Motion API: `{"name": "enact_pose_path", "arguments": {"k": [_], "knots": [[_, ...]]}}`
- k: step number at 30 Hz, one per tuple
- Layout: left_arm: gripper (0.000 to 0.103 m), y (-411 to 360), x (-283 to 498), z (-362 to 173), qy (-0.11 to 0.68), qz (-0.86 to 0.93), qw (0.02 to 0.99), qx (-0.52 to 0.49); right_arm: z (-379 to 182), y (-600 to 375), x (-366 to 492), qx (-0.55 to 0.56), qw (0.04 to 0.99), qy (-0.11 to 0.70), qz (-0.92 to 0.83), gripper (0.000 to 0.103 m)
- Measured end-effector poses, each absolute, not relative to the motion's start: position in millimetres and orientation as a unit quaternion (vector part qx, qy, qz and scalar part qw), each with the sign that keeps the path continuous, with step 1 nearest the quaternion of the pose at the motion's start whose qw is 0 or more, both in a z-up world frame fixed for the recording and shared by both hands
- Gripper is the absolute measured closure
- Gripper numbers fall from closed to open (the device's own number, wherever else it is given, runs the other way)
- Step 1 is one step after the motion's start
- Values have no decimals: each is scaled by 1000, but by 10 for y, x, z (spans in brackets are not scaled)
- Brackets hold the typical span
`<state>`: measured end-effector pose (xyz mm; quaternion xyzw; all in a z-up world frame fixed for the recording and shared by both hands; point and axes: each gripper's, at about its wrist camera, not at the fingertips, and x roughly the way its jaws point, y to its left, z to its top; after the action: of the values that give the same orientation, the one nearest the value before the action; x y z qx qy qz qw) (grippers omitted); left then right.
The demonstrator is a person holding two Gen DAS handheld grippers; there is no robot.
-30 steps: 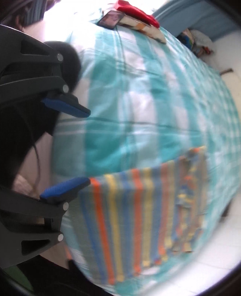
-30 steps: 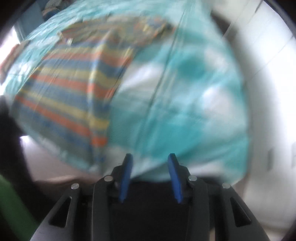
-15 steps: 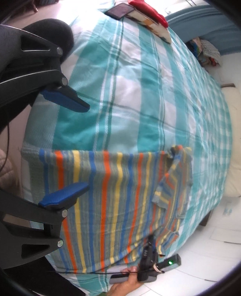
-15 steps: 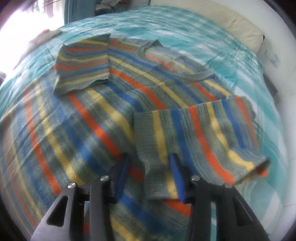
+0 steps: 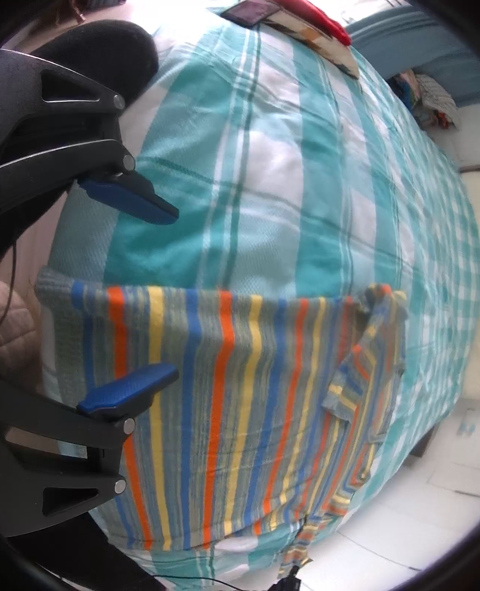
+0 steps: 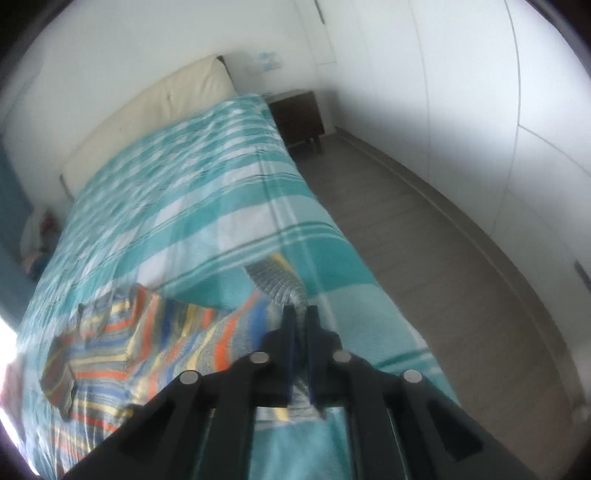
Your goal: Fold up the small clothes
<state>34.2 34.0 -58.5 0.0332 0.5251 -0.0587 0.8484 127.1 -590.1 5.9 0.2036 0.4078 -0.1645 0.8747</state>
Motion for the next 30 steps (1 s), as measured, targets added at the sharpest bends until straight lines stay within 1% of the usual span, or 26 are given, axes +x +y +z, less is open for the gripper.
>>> {"name": "enact_pose_path", "arguments": {"k": [3,6,10,14,19,21,24,25,26,27,28,29,30], "knots": [[23,225,324,-497,518,-63,852,48,-120,-5974,1198,211,857,431,-190,99],[23,240,286,-426,511,-59,856,53,-248,-6071,1029,244,841,437,-205,99],[23,334,270,-475,517,-38,853,63,-515,-6207,825,275,829,442,-207,99],[24,414,236,-510,527,-29,847,65,-568,-6189,825,271,830,443,-205,98],[24,458,199,-351,508,-21,856,100,-471,-6340,594,258,819,432,-277,97],[23,436,231,-246,494,-26,862,111,-292,-6253,463,240,832,415,-280,90],[22,281,343,-39,471,-66,871,119,-41,-5962,473,204,870,393,-215,89],[20,193,398,28,464,-85,873,122,-10,-5860,521,197,878,393,-188,84],[20,104,452,82,458,-102,873,129,-23,-5770,580,196,881,398,-163,75],[19,-5,519,146,449,-122,874,139,-88,-5710,642,203,879,407,-145,69],[15,-93,584,190,443,-136,874,148,-199,-5684,699,212,870,423,-136,58],[15,-195,668,232,439,-147,872,160,-330,-5676,747,220,860,441,-134,54],[15,-284,728,263,436,-155,870,169,-494,-5690,780,225,846,462,-142,54]]}}
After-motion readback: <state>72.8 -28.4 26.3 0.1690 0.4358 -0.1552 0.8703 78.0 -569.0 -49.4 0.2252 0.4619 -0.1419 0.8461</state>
